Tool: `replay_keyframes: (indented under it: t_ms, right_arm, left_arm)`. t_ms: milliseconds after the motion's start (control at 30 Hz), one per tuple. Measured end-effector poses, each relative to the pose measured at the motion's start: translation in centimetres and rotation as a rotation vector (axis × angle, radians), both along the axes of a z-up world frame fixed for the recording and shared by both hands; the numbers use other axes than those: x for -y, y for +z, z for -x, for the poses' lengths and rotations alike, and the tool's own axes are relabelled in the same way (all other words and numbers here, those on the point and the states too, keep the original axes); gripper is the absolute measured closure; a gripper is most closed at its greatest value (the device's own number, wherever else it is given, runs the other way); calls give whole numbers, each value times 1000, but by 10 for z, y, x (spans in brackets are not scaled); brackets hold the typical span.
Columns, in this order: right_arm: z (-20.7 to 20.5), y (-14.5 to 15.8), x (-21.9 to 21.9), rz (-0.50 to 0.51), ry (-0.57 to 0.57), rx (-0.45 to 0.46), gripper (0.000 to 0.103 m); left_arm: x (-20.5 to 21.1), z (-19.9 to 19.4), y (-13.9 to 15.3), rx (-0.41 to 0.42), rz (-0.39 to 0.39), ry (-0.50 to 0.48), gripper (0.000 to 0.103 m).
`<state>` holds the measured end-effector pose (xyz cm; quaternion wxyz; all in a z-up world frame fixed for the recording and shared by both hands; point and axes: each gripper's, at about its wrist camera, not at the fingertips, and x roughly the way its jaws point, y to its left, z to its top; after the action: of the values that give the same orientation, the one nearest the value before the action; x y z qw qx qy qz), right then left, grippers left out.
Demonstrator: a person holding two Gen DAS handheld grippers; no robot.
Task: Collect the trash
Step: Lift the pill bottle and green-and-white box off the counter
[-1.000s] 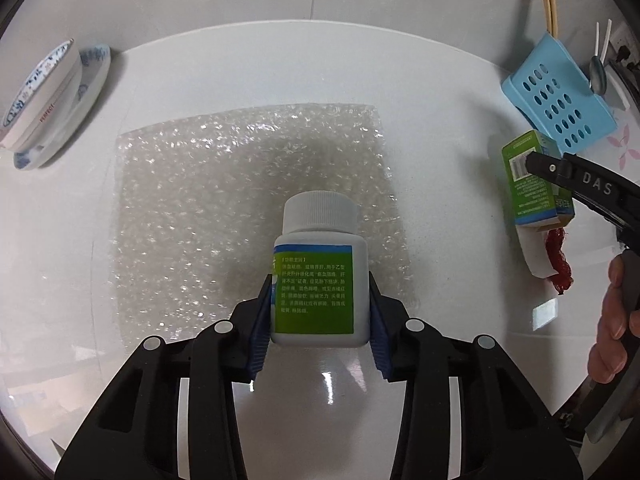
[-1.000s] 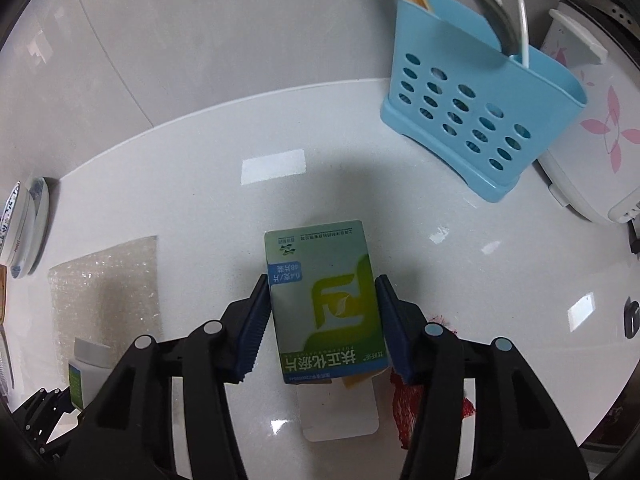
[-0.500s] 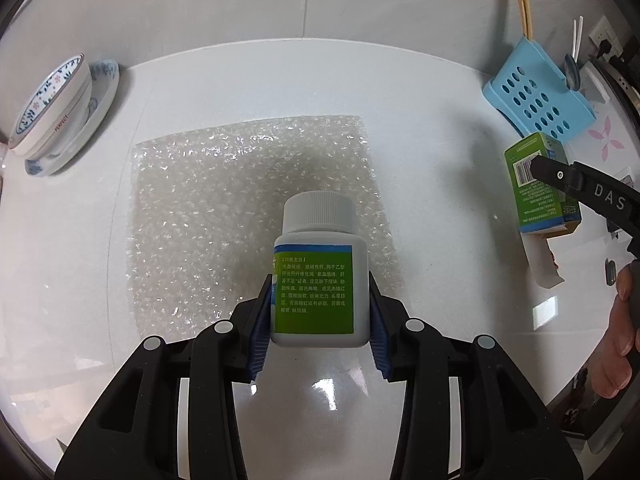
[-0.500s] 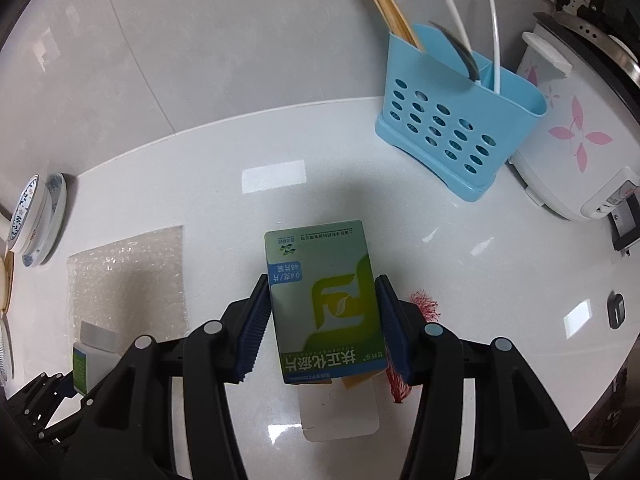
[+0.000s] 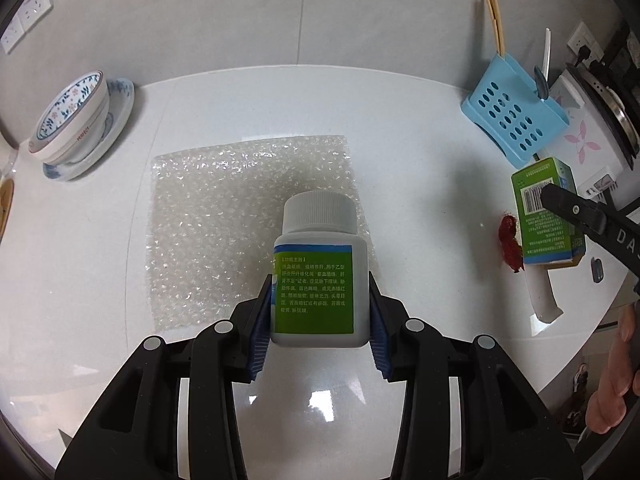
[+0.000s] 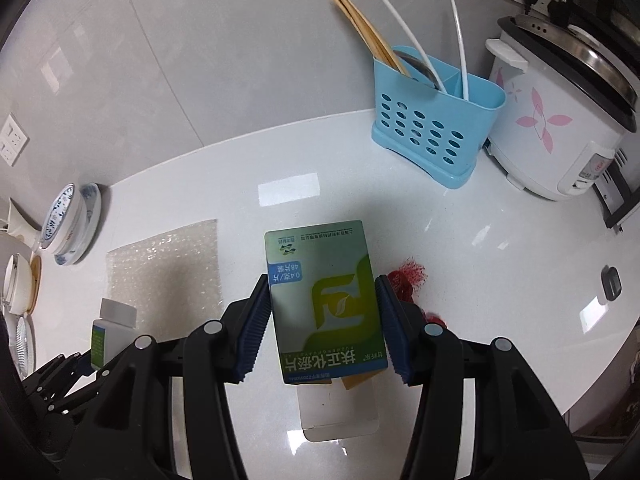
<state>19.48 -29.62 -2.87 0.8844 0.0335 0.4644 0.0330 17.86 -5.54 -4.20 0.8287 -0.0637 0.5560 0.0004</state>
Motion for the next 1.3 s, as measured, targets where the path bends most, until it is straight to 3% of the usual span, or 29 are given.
replay_keyframes:
  t_ms: [633,1300]
  right_arm:
    - [80,30,-2,-49,65,66,53]
    - [141,29,10,-65,88,67,53]
  left_arm:
    - [-1,59,23,30,17,-7,63]
    - [22,108,30,35,32,-7,63]
